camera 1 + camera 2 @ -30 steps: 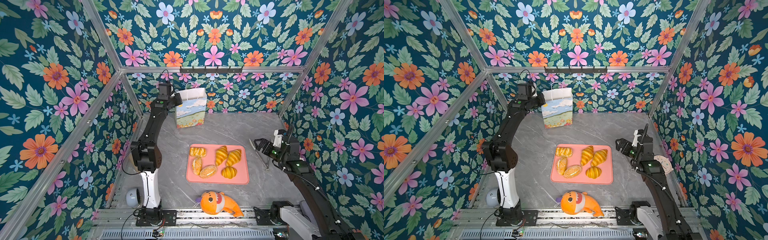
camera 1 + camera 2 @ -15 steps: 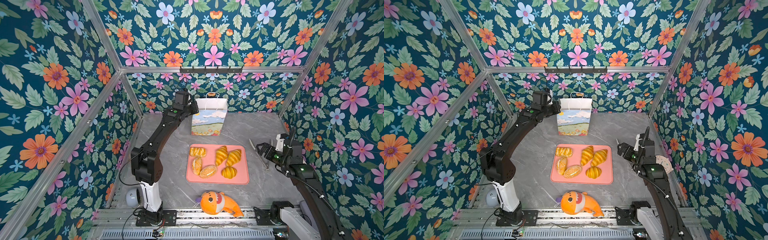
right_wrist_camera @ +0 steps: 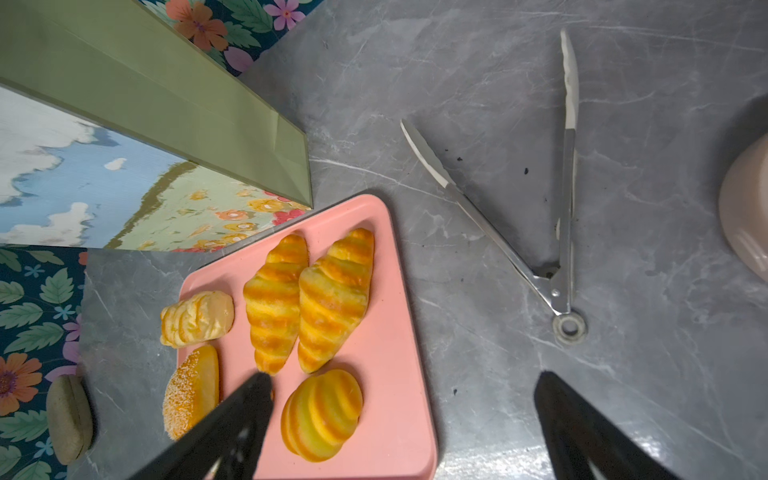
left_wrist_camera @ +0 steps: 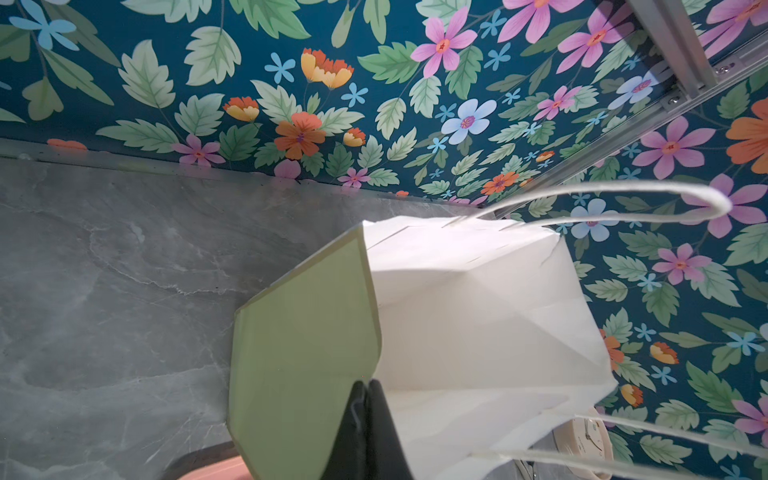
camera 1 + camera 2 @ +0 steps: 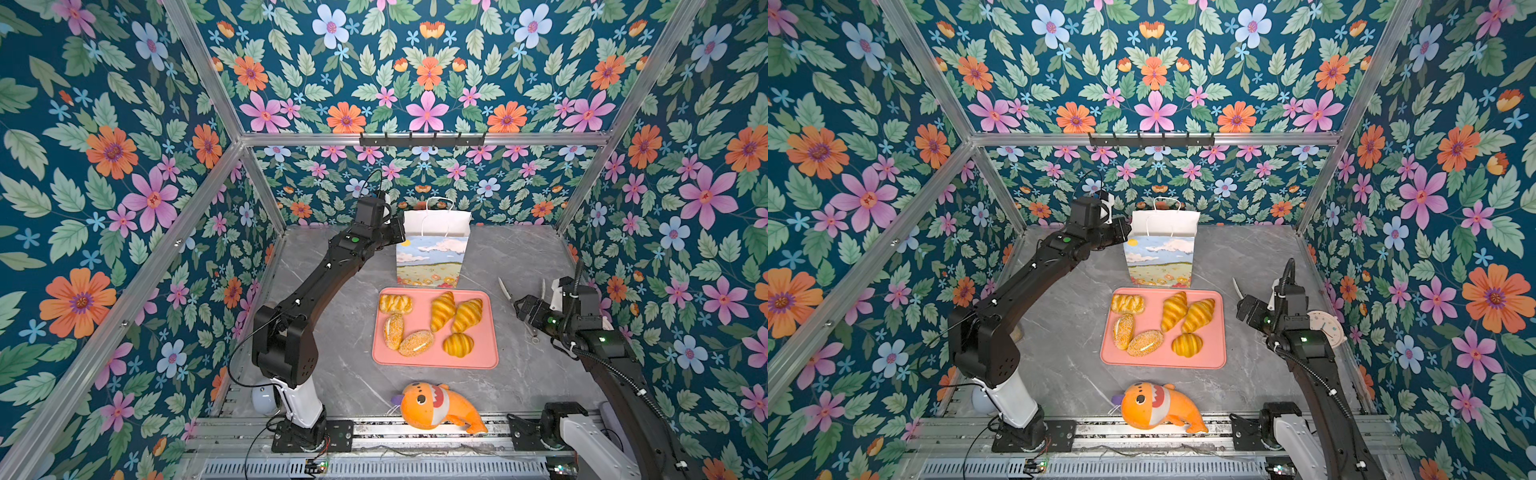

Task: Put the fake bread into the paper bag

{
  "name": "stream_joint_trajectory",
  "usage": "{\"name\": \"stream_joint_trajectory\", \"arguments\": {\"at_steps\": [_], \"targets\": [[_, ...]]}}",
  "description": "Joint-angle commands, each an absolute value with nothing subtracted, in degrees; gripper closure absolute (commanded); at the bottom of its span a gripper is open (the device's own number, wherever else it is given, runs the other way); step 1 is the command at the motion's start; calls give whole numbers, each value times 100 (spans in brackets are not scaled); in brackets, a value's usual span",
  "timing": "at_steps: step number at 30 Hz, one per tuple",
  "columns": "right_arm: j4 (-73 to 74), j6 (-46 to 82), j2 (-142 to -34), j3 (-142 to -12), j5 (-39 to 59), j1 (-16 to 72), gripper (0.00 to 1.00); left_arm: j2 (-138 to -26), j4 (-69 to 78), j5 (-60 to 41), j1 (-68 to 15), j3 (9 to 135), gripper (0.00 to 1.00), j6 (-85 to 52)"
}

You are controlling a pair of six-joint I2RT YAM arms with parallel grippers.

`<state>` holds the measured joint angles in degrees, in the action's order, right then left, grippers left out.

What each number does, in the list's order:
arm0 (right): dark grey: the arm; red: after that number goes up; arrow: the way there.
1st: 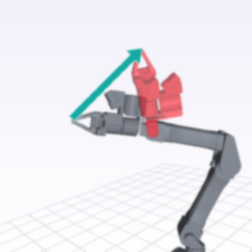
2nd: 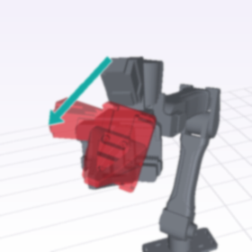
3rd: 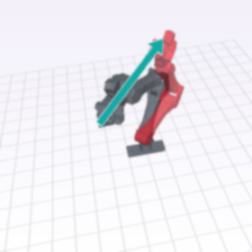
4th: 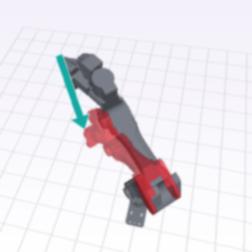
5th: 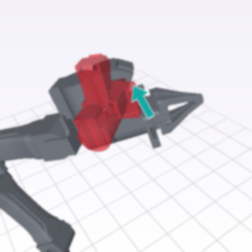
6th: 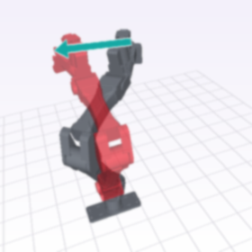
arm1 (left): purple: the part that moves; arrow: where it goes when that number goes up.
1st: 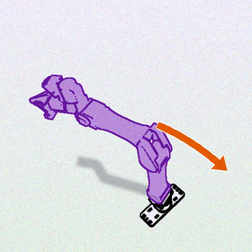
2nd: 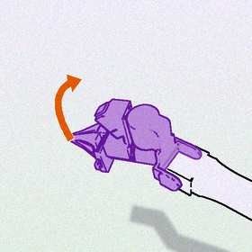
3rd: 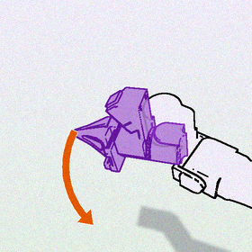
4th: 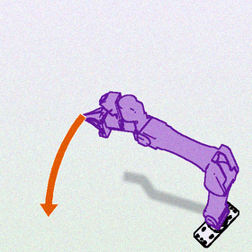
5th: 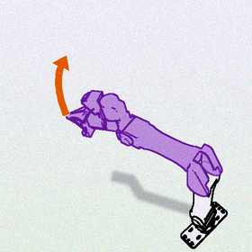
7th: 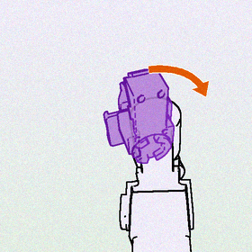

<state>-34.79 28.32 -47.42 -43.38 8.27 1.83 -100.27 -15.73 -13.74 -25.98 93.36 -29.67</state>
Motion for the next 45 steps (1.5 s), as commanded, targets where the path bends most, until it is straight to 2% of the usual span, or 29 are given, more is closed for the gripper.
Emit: {"name": "stream_joint_trajectory", "arguments": {"at_steps": [1, 3, 5, 9, 11, 23, 28, 33, 38, 45], "targets": [[-3561, 2831, -4770, -4323, 673, 188, 1, -9983, -1360, -1424, -2602, 9308, 97, -2986], [-3560, 2830, -4800, -4286, 595, 193, 1, -9977, -1357, -1407, -2593, 9310, 78, -2995], [-3527, 2830, -4863, -4222, 477, 190, 1, -9960, -1374, -1372, -2584, 9330, 63, -2999], [-3470, 2861, -5128, -4107, 226, 189, 1, -9857, -1408, -1315, -2448, 9372, 46, -2938], [-3389, 2939, -5349, -4063, 44, 164, 1, -9731, -1426, -1241, -2346, 9345, 42, -2879], [-2912, 2909, -7037, -4202, -519, 7, 1, -8609, -1044, -1178, -2031, 8243, 36, -2400], [-3017, 2741, -7310, -4333, -840, -47, 1, -8233, -756, -1373, -2013, 7629, 35, -2346], [-2801, 2574, -7427, -4345, -802, -175, 1, -8125, -730, -1665, -2004, 7498, 35, -2229], [-2595, 2264, -7779, -4492, -362, -193, 1, -8097, -624, -1964, -2005, 7420, 35, -2182], [-2437, 2127, -8332, -4656, -537, -198, 1, -8051, -593, -2134, -2008, 7326, 35, -2160]]}}
